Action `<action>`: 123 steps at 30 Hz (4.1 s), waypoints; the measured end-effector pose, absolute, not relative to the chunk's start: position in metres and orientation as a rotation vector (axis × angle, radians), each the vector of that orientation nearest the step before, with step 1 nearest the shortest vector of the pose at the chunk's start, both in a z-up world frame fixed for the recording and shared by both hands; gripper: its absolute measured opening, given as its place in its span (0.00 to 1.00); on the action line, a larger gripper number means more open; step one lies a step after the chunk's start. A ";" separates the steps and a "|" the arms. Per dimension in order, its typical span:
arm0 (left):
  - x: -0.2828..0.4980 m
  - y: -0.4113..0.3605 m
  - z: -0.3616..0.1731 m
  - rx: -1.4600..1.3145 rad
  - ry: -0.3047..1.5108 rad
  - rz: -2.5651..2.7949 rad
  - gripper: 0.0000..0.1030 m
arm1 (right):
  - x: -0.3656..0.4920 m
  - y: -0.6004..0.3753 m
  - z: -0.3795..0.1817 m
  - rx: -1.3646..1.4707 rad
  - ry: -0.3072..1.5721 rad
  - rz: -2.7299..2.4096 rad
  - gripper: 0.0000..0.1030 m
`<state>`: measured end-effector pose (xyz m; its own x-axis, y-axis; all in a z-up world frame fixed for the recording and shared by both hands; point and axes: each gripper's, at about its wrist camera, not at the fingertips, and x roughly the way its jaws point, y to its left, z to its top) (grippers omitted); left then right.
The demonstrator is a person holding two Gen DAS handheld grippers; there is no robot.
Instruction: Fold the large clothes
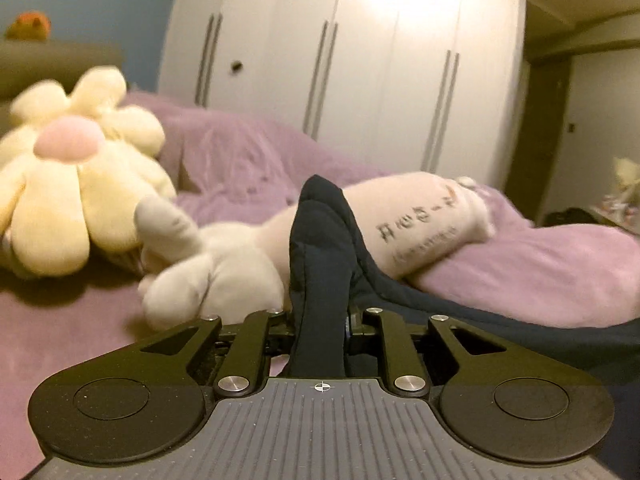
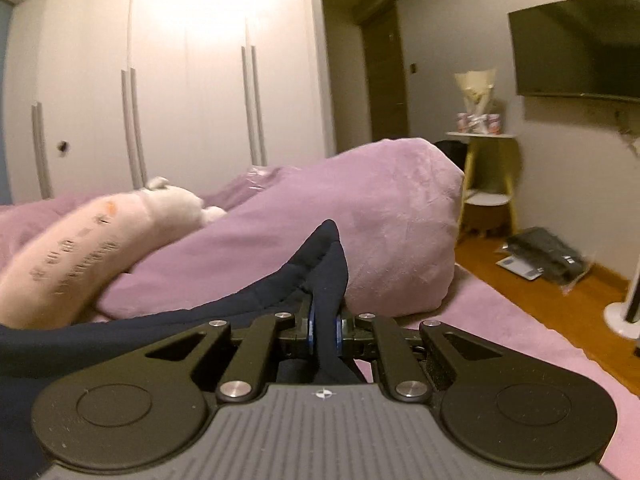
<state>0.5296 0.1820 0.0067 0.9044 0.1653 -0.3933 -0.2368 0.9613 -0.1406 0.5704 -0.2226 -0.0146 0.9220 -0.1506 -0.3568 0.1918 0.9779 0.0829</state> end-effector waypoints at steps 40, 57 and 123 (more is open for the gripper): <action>0.490 0.191 -0.121 -0.212 0.601 0.468 0.79 | 0.480 -0.241 -0.141 0.461 0.580 0.143 0.00; 0.360 0.216 -0.109 -0.447 0.773 0.127 0.77 | 0.327 -0.337 -0.114 0.762 0.617 -0.024 0.45; 0.356 0.266 -0.142 -1.068 0.765 0.032 0.76 | 0.374 -0.111 -0.109 0.136 0.661 0.345 0.13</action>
<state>0.3559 0.2664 -0.1421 0.7464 -0.3296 -0.5781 -0.3767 0.5069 -0.7753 0.3742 -0.1106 -0.1094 0.7350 0.3560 -0.5771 -0.2705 0.9344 0.2319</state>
